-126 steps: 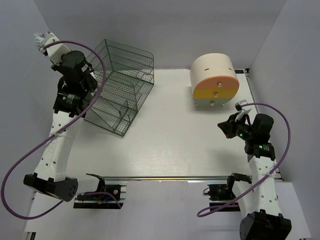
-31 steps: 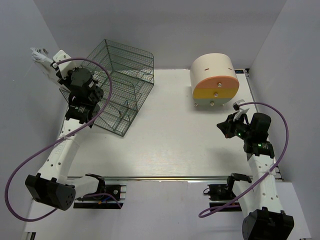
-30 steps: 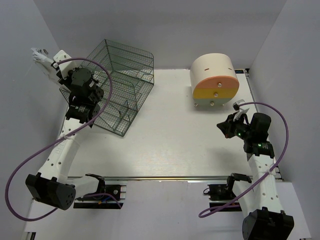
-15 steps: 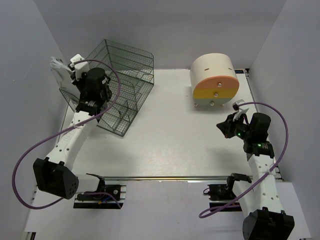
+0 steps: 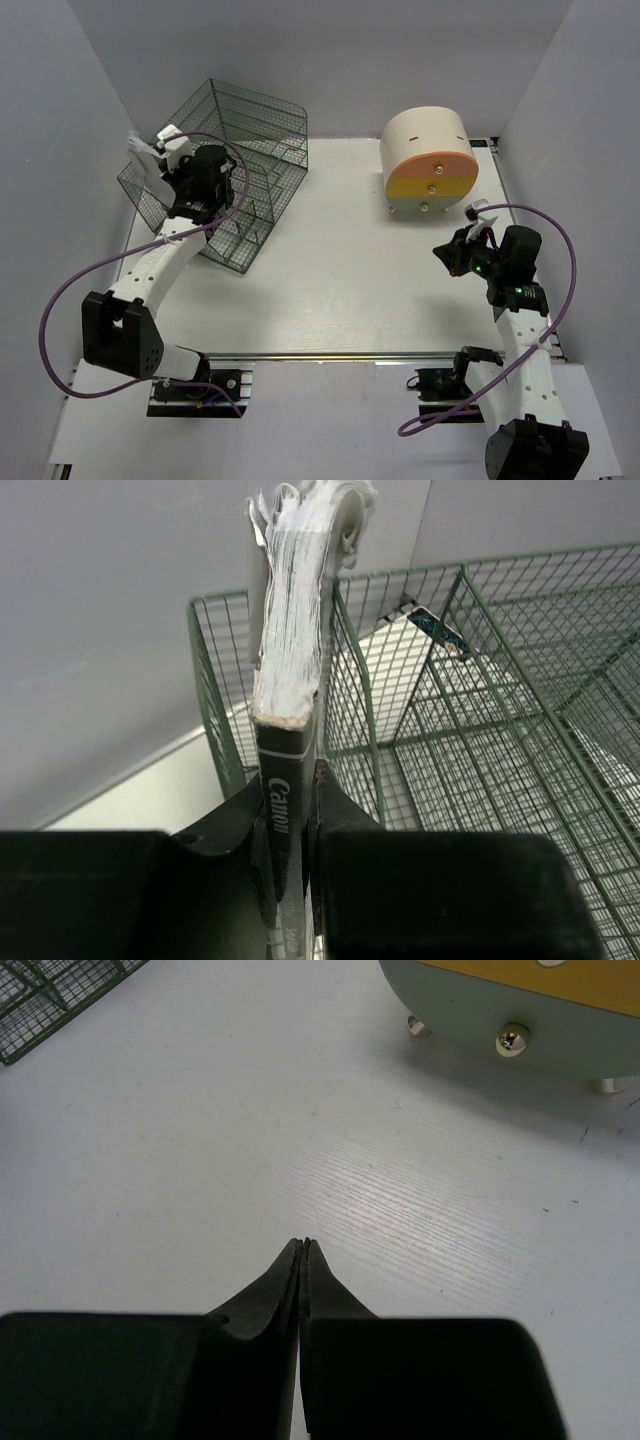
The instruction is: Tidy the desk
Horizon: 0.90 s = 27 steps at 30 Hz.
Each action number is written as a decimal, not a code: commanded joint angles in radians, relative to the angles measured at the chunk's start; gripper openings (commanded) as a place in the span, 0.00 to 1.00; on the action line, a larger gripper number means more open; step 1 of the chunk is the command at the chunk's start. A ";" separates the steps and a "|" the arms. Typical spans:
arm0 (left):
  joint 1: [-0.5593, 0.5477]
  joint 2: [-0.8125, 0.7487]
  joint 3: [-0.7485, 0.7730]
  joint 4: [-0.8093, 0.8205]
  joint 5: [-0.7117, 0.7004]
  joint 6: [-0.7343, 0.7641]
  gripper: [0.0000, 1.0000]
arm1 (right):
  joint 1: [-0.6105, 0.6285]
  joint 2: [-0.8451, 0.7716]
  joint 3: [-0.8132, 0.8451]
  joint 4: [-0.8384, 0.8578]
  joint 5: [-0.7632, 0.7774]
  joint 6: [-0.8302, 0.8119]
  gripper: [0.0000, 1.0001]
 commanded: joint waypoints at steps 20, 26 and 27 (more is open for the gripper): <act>0.006 -0.040 -0.033 -0.046 0.081 -0.194 0.85 | 0.005 0.010 0.013 -0.001 0.009 -0.020 0.00; 0.006 -0.174 -0.013 -0.112 0.193 -0.198 0.97 | 0.006 0.008 0.012 -0.005 -0.008 -0.034 0.05; 0.006 -0.199 -0.013 -0.117 0.214 -0.192 0.98 | 0.006 0.008 0.012 -0.005 -0.011 -0.041 0.09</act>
